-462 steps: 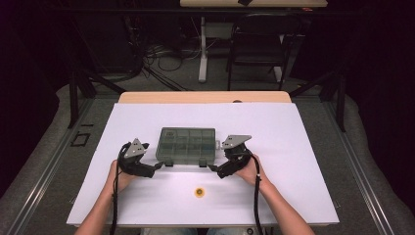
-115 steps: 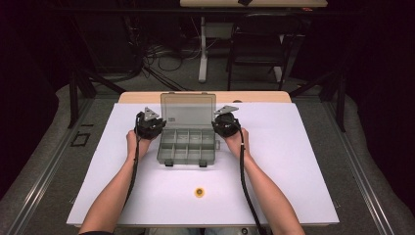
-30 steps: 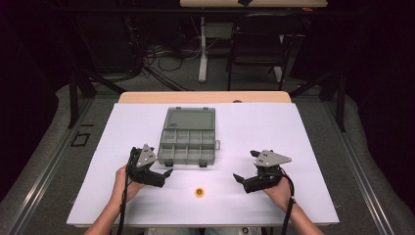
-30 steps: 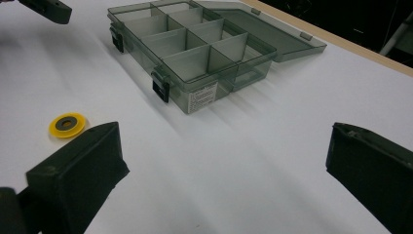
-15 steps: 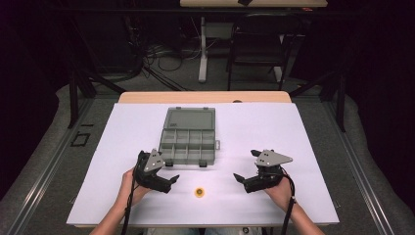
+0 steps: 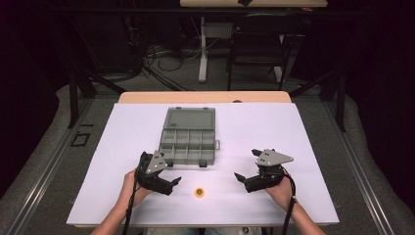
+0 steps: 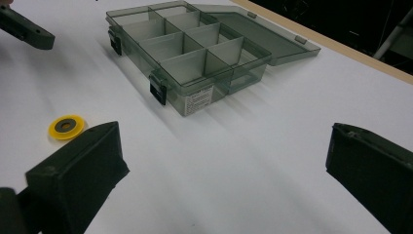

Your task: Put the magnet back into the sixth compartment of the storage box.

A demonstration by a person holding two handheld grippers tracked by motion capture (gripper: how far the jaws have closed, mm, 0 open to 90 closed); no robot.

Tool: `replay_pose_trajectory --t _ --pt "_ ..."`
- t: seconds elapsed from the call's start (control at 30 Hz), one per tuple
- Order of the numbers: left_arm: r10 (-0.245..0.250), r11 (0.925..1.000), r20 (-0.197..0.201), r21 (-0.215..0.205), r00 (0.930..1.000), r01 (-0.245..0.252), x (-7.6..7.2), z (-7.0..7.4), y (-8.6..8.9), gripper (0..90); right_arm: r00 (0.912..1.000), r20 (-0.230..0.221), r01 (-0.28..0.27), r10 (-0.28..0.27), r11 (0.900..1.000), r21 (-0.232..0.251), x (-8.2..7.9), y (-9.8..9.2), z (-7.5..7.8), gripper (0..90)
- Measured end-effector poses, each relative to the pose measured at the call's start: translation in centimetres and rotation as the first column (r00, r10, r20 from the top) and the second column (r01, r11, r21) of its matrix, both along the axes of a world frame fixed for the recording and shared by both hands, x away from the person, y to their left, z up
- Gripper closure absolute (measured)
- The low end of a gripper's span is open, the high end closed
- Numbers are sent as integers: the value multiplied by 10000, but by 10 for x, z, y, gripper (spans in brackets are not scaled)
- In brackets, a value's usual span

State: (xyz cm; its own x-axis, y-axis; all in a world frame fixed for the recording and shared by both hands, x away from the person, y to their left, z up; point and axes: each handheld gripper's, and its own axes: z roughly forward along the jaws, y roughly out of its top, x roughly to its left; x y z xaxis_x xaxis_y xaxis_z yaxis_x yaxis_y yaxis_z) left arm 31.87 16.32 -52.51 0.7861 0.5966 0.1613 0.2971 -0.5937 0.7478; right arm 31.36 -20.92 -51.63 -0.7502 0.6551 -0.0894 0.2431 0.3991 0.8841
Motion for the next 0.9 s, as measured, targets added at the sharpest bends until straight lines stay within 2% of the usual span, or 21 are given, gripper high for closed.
replay_pose_trajectory --t 0.1,0.27,0.57,0.9 --pt "-50 10000 -65 86 10000 51 -2 0 -4 5 10000 -16 17 -17 10000 24 0 -1 0 0" --pt "-301 9994 -78 147 9995 302 -7 3 -12 5 9998 205 39 -42 9999 157 -2 -2 3 0" --pt "-809 9963 -385 272 9960 819 -15 4 -29 5 10000 51 -3 3 10000 71 0 -2 1 0" --pt "-1183 9919 -752 376 9901 1213 -19 2 -39 7 9999 -12 -128 128 9999 4 -1 1 0 0"
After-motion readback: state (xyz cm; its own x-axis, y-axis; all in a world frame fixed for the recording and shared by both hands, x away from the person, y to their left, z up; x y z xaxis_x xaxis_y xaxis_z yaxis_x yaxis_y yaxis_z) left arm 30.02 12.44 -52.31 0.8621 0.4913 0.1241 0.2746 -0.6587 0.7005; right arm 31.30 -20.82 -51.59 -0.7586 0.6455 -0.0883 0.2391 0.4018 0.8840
